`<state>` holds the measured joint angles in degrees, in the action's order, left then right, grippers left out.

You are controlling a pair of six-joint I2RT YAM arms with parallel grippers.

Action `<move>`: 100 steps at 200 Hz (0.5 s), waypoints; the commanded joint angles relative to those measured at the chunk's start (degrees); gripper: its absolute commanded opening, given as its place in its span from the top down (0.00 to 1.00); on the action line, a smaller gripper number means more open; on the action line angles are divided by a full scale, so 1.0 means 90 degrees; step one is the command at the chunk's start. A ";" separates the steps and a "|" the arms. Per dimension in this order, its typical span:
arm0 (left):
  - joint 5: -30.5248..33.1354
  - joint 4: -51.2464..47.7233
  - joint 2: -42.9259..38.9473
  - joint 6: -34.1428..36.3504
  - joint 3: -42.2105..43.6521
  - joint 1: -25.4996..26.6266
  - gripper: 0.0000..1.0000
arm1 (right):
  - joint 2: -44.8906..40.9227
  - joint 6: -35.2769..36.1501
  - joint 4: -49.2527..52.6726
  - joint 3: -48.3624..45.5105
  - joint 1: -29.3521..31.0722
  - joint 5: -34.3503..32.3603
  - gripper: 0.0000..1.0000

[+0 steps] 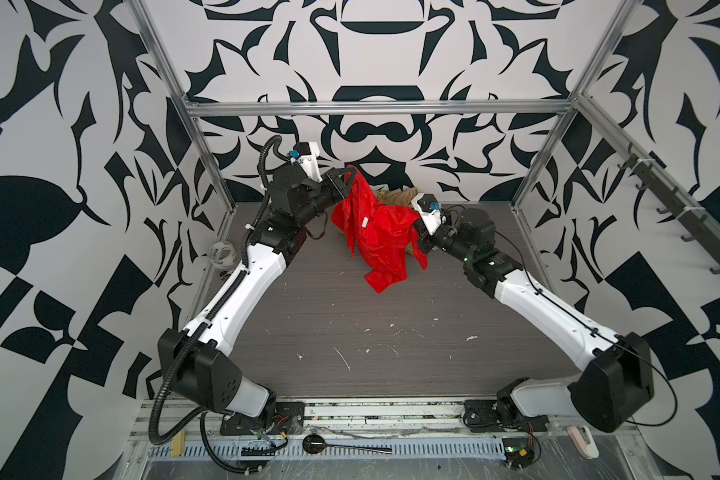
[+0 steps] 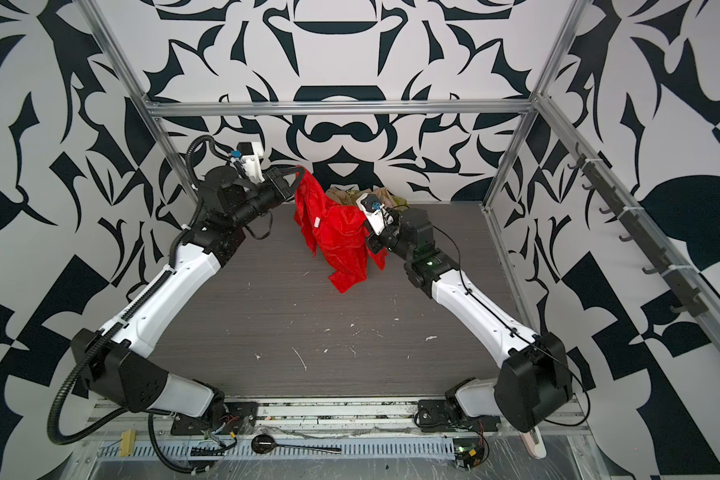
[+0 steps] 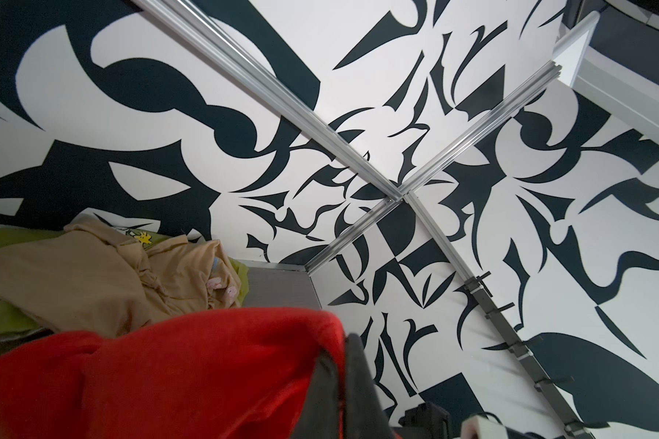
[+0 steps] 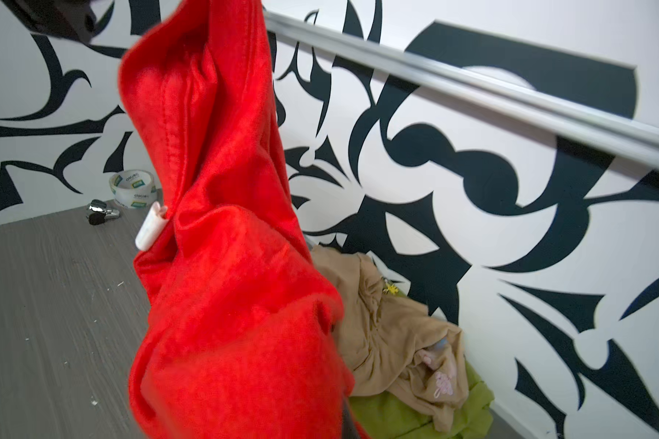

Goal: Pick out a specific cloth from the pile
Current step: 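Lift the red cloth with both grippers and pull it toward the robot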

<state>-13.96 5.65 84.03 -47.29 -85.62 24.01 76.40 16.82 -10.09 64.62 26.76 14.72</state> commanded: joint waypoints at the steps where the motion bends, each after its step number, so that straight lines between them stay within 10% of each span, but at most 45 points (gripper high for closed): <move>1: -0.0071 -0.0063 -0.0320 0.0129 -0.0313 -0.0029 1.00 | -0.0415 0.0349 0.0131 0.0397 0.0043 -0.0086 1.00; 100: -0.0263 -0.0340 -0.1109 0.0060 -0.0012 0.0013 1.00 | -0.1779 0.0740 0.1029 0.0441 0.0140 -0.0154 1.00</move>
<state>-14.94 2.24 77.43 -46.26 -86.32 24.01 65.10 22.52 -0.95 66.46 27.40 13.72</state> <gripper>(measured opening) 0.054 0.058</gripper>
